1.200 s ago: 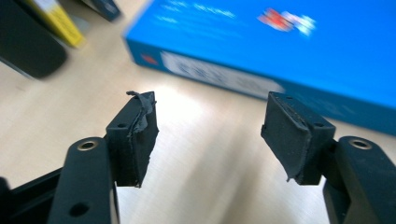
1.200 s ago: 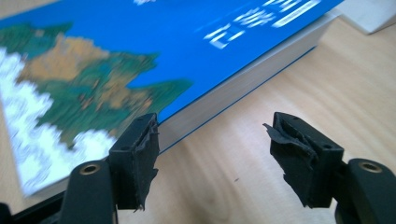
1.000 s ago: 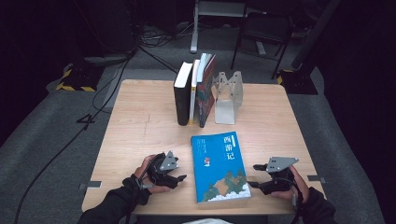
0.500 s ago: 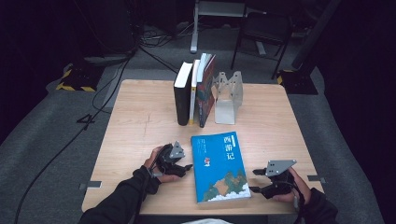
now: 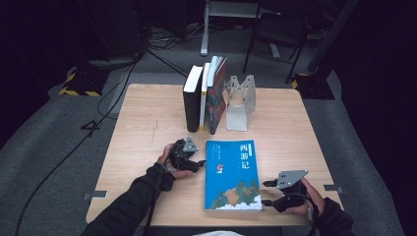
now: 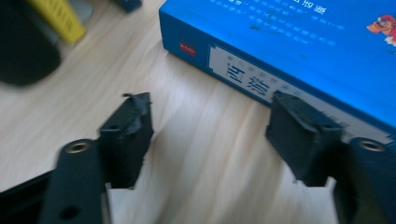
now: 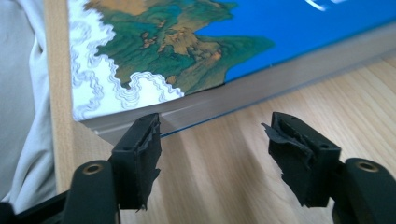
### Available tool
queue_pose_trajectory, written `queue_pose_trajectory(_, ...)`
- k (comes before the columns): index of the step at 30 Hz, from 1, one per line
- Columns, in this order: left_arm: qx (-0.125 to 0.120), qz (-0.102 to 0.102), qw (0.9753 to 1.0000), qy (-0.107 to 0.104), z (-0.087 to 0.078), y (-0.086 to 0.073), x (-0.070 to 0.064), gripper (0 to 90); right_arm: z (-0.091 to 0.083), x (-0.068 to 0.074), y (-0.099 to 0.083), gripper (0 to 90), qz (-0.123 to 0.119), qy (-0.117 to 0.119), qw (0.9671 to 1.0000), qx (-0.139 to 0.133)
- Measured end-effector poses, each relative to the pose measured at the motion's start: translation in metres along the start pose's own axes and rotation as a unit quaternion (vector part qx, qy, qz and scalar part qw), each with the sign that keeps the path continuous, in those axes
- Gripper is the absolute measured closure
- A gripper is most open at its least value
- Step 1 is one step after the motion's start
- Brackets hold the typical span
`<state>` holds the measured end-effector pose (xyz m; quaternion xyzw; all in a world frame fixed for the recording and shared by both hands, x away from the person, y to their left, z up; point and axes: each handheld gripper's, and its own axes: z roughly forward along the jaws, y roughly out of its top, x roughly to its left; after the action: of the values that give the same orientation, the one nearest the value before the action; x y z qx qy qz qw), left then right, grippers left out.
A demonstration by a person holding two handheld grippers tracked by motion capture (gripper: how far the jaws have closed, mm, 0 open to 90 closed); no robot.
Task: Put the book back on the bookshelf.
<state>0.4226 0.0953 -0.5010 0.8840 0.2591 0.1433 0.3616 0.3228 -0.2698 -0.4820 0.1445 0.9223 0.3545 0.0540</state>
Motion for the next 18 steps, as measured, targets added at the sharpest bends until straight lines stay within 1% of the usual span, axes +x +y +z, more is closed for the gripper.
queue_pose_trajectory(1,0.002,-0.002,1.0000,-0.003,0.004,0.004,0.001,34.4,0.001,0.001,0.001,34.1,-0.005,-0.003,1.0000,0.000)
queue_pose_trajectory(2,0.003,-0.008,0.9999,-0.010,0.007,0.007,0.003,34.3,0.002,0.002,0.003,33.4,-0.003,-0.003,1.0000,0.000)
queue_pose_trajectory(3,0.001,-0.014,0.9998,-0.015,0.010,0.008,0.003,34.2,0.003,0.003,0.004,33.3,-0.008,-0.003,1.0000,-0.002)
queue_pose_trajectory(5,-0.001,-0.013,0.9998,-0.015,0.011,0.009,0.004,33.5,0.002,0.004,0.004,33.1,-0.004,-0.004,1.0000,-0.006)
queue_pose_trajectory(6,0.004,-0.017,0.9997,-0.019,0.011,0.009,0.005,32.4,0.002,0.005,0.005,32.4,-0.002,-0.013,0.9998,-0.016)
queue_pose_trajectory(8,0.008,-0.015,0.9996,-0.022,0.010,0.009,0.004,29.9,0.002,0.005,0.005,32.1,-0.001,-0.017,0.9997,-0.019)
queue_pose_trajectory(9,0.011,-0.013,0.9994,-0.028,0.008,0.008,0.003,29.9,0.001,0.006,0.006,32.0,0.002,-0.023,0.9994,-0.024)
queue_pose_trajectory(11,0.014,-0.016,0.9992,-0.034,0.002,0.006,0.000,26.9,0.000,0.007,0.006,31.8,0.002,-0.030,0.9991,-0.030)
queue_pose_trajectory(12,0.009,-0.021,0.9989,-0.041,-0.003,0.005,-0.001,26.1,-0.001,0.008,0.007,31.5,0.001,-0.036,0.9988,-0.034)
queue_pose_trajectory(14,0.008,-0.020,0.9987,-0.047,-0.013,0.002,-0.005,25.6,-0.003,0.008,0.008,31.1,0.005,-0.038,0.9983,-0.044)
queue_pose_trajectory(17,-0.002,-0.018,0.9986,-0.050,-0.028,0.000,-0.010,23.9,-0.005,0.008,0.012,30.9,0.008,-0.043,0.9974,-0.058)
queue_pose_trajectory(18,-0.002,-0.018,0.9986,-0.050,-0.028,0.000,-0.010,23.4,-0.006,0.008,0.012,30.9,0.008,-0.044,0.9972,-0.059)
